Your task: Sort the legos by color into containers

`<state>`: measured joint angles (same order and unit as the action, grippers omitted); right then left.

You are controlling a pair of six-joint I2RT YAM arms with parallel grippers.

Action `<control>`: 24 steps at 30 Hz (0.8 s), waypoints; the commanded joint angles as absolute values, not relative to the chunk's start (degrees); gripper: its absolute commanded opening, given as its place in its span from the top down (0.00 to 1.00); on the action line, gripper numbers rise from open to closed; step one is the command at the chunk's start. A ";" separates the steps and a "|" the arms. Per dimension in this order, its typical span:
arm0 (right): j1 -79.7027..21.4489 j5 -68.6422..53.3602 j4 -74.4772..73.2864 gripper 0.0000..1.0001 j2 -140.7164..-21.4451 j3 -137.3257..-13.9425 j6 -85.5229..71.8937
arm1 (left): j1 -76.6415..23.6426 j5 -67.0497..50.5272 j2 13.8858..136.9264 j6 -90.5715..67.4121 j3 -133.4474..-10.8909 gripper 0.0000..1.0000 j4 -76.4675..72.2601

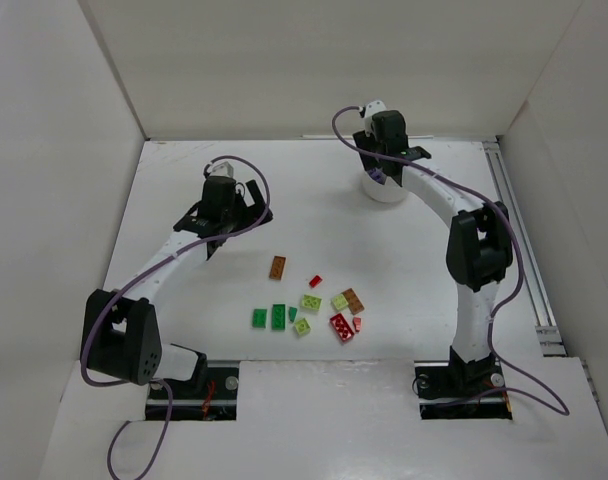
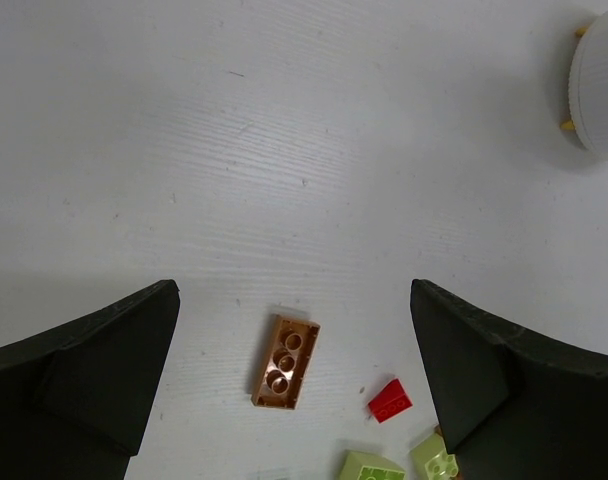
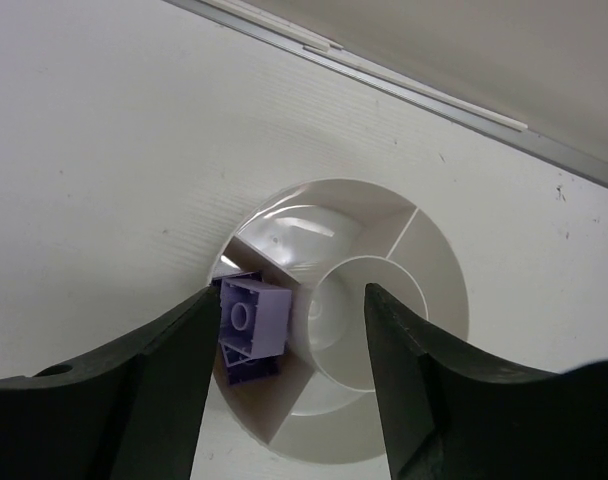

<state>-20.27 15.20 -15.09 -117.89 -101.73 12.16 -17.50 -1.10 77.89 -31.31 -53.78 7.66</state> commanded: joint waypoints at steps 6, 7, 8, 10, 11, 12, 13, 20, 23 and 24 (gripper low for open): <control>-20.04 12.22 -12.84 0.28 -107.68 -95.90 12.48 | -17.23 -3.69 77.17 -31.03 -54.84 0.00 7.12; -20.65 12.22 -12.83 0.22 -106.36 -94.41 11.70 | -17.23 -3.69 77.17 -31.55 -54.15 0.00 7.64; -20.65 12.22 -12.31 0.18 -104.96 -91.00 11.08 | -17.23 -3.69 77.17 -31.55 -53.44 0.00 7.65; -21.27 11.61 -11.60 0.00 -100.47 -87.29 9.15 | -19.58 -1.52 77.70 -32.07 -53.44 0.00 8.17; -21.27 11.60 -10.73 0.00 -98.89 -85.27 8.27 | -20.56 -0.45 77.70 -32.08 -52.92 0.00 9.30; -21.79 11.60 -10.11 0.00 -95.74 -81.34 6.70 | -21.35 0.34 78.39 -32.08 -52.91 0.00 9.84; -21.80 11.08 -10.11 0.00 -94.15 -79.38 5.81 | -22.49 0.35 78.40 -32.08 -52.91 0.00 9.84; -22.85 9.14 -9.05 0.00 -80.61 -61.65 1.77 | -29.15 1.75 78.93 -32.00 -51.24 0.00 10.46; -22.85 8.62 -9.05 0.00 -75.17 -57.14 0.45 | -33.82 2.81 79.45 -30.50 -51.24 0.00 11.16; -22.85 8.61 -9.05 0.00 -73.84 -55.82 -0.34 | -36.97 4.81 79.98 -30.50 -51.76 0.00 11.16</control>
<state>-22.52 9.78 -11.35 -77.97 -58.43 2.87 -31.86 1.96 79.64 -31.83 -51.46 10.63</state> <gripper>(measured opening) 0.995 0.997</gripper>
